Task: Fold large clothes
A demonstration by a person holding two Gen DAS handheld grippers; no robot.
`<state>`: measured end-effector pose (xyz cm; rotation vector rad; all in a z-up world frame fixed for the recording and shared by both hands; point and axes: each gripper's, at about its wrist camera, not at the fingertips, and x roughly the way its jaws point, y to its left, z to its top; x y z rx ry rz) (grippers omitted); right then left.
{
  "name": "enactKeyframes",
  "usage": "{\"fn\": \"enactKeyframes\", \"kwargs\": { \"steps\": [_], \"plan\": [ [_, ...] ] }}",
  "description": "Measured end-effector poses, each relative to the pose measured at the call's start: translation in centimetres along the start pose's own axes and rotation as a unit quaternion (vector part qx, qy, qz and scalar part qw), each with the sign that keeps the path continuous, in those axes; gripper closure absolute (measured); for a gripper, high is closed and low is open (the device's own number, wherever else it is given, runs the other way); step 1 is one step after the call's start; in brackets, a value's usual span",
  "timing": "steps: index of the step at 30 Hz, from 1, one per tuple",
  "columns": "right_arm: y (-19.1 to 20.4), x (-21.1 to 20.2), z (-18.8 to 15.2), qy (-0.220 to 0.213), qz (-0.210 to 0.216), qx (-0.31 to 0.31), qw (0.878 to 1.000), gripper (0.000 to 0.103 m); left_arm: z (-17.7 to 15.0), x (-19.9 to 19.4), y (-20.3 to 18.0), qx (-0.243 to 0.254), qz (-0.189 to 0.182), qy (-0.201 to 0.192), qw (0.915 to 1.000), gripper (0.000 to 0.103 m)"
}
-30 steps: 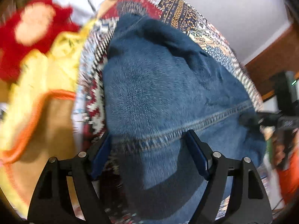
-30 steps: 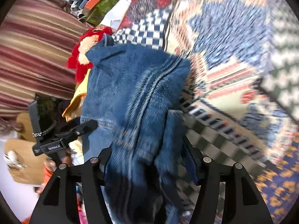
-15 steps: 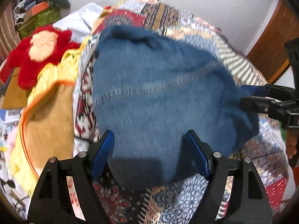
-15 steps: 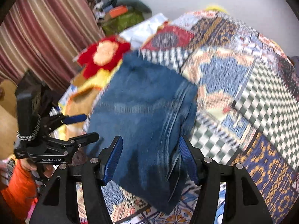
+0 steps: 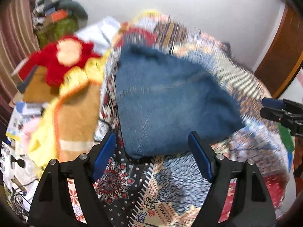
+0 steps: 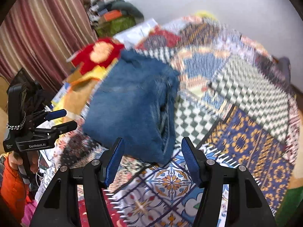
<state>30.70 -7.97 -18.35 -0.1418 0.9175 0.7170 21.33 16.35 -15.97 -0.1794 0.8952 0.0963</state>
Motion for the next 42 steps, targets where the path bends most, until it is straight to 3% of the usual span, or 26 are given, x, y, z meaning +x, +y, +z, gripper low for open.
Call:
{"fn": "enactKeyframes", "kwargs": {
  "steps": [6, 11, 15, 20, 23, 25, 28, 33, 42],
  "plan": [
    [3.9, -8.3, 1.0, -0.114, 0.011, -0.03, 0.993, 0.043, 1.1, -9.4, -2.6, 0.015, -0.008, -0.124, 0.9921, 0.024],
    [7.1, -14.8, 0.3, -0.203, 0.022, -0.044, 0.978, 0.043, 0.4, -17.1, -5.1, 0.031, -0.003, -0.232, 0.9722, 0.024],
    [9.6, -18.9, -1.2, -0.265, 0.011, -0.054, 0.963, 0.043, -0.9, -21.1, -7.0, 0.037, 0.001, -0.291, 0.956, 0.024],
    [11.6, -22.1, -3.2, -0.315, -0.01, -0.053, 0.948, 0.043, -3.3, -24.5, -9.4, 0.06, 0.044, -0.353, 0.9325, 0.024],
    [12.2, -23.1, -4.0, -0.329, -0.02, -0.049, 0.943, 0.043, -4.3, -25.2, -10.1, 0.061, 0.053, -0.366, 0.9271, 0.02],
    [12.6, -23.3, -4.4, -0.333, -0.035, -0.047, 0.941, 0.042, -4.6, -25.3, -10.3, 0.056, 0.055, -0.369, 0.9262, 0.009],
    [12.7, -23.3, -5.0, -0.334, -0.046, -0.038, 0.941, 0.025, -4.9, -25.2, -10.2, 0.047, 0.058, -0.367, 0.9272, 0.001],
    [12.6, -23.8, -5.8, -0.347, -0.073, -0.023, 0.935, 0.0, -5.0, -24.8, -9.5, 0.024, 0.053, -0.357, 0.9324, 0.0],
    [12.4, -24.1, -5.9, -0.349, -0.076, -0.018, 0.934, 0.0, -5.2, -24.7, -8.8, 0.008, 0.046, -0.35, 0.9356, 0.0]
  ]
}}
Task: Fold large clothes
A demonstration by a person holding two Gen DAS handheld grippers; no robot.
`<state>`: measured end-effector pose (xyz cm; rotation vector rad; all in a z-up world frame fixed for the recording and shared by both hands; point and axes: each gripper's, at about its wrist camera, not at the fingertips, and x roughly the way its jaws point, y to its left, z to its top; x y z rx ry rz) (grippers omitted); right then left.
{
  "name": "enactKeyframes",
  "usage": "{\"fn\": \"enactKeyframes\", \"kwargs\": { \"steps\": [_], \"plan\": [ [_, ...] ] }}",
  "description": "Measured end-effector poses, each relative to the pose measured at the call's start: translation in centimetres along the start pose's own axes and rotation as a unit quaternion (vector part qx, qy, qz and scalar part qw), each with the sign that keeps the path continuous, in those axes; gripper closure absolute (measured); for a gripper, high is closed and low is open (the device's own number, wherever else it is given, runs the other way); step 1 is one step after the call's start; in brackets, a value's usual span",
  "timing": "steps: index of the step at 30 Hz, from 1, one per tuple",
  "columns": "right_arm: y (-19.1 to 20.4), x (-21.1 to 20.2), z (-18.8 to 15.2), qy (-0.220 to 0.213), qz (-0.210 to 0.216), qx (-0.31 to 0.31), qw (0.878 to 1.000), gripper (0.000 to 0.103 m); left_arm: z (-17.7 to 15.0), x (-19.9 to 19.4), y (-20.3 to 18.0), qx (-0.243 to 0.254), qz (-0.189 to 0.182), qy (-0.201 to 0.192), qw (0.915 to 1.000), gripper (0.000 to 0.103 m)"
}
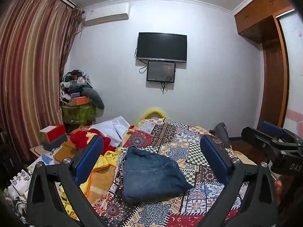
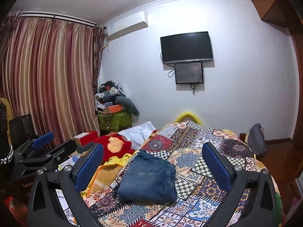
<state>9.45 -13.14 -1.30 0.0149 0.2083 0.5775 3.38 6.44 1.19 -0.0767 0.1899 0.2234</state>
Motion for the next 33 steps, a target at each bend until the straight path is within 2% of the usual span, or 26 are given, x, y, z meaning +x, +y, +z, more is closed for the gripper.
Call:
{"fn": "enactKeyframes", "kwargs": {
  "steps": [33],
  "plan": [
    [-0.7, 1.1, -0.7, 0.02, -0.003, 0.004, 1.0, 0.0, -0.5, 1.3, 0.1, -0.005, 0.007, 0.019, 0.9998, 0.0]
  ]
}}
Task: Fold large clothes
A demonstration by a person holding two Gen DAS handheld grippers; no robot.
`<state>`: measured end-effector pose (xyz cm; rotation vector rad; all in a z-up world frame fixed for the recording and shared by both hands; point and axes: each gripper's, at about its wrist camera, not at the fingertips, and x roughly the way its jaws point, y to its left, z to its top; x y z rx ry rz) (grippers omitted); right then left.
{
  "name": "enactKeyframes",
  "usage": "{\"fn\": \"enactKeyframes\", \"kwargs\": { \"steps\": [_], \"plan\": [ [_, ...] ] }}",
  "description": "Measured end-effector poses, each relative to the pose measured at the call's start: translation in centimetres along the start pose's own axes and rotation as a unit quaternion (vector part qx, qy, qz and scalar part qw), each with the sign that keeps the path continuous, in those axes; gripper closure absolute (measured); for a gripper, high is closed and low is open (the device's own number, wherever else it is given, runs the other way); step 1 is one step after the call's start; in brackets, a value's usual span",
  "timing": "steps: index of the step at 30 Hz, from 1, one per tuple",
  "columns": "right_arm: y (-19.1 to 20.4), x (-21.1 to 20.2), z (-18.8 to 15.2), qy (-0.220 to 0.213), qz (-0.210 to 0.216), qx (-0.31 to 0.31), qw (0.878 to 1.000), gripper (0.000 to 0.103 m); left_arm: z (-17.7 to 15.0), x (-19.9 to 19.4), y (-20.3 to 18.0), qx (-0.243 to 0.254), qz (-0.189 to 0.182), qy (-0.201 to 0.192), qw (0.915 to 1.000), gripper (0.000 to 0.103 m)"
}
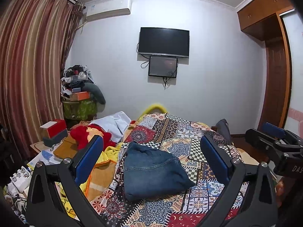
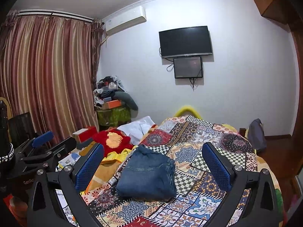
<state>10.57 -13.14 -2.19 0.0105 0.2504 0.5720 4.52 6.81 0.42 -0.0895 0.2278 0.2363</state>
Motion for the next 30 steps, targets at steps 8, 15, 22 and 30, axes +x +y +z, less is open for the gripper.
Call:
{"fn": "enactKeyframes", "kwargs": {
  "steps": [8, 15, 22, 30],
  "plan": [
    [-0.07, 0.04, -0.05, 0.001, 0.001, 0.001, 1.0, 0.0, -0.03, 0.22, -0.15, 0.0, -0.003, 0.002, 1.0, 0.0],
    [-0.12, 0.09, -0.1, 0.003, 0.002, 0.002, 1.0, 0.0, -0.17, 0.28, -0.3, 0.0, -0.005, 0.003, 1.0, 0.0],
    [-0.04, 0.18, -0.17, 0.004, 0.001, 0.003, 1.0, 0.0, -0.26, 0.46, -0.4, -0.002, -0.013, 0.007, 0.9999, 0.0],
    [-0.13, 0.16, -0.17, 0.004, 0.002, 0.003, 1.0, 0.0, -0.42, 0.7, -0.38, -0.007, -0.019, 0.014, 0.9997, 0.0]
  ]
}}
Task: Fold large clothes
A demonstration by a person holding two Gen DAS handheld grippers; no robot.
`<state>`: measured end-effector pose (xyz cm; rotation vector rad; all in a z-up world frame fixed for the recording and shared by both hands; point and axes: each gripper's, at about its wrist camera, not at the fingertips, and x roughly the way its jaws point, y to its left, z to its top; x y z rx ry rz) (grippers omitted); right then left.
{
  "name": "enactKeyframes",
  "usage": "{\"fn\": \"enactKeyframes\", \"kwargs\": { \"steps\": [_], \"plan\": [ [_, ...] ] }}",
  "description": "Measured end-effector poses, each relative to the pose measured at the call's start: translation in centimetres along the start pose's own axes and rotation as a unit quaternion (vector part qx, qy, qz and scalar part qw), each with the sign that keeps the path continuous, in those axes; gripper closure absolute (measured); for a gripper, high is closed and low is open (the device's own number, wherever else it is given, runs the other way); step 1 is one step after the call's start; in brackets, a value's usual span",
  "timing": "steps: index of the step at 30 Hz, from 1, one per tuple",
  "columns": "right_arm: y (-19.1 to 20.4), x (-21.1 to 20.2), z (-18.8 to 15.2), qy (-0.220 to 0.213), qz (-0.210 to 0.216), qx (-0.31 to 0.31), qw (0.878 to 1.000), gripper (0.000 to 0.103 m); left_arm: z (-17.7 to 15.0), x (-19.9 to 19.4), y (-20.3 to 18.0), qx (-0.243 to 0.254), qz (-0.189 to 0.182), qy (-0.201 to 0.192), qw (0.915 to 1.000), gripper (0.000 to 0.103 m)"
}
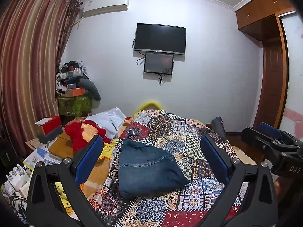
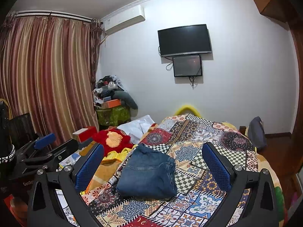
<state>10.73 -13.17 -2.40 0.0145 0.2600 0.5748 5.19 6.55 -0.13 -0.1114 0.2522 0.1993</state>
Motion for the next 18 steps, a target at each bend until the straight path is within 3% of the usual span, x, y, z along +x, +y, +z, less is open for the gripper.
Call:
{"fn": "enactKeyframes", "kwargs": {
  "steps": [18],
  "plan": [
    [0.12, 0.52, -0.3, 0.006, -0.005, 0.004, 1.0, 0.0, -0.41, 0.21, -0.26, 0.005, -0.005, 0.007, 1.0, 0.0]
  ]
}}
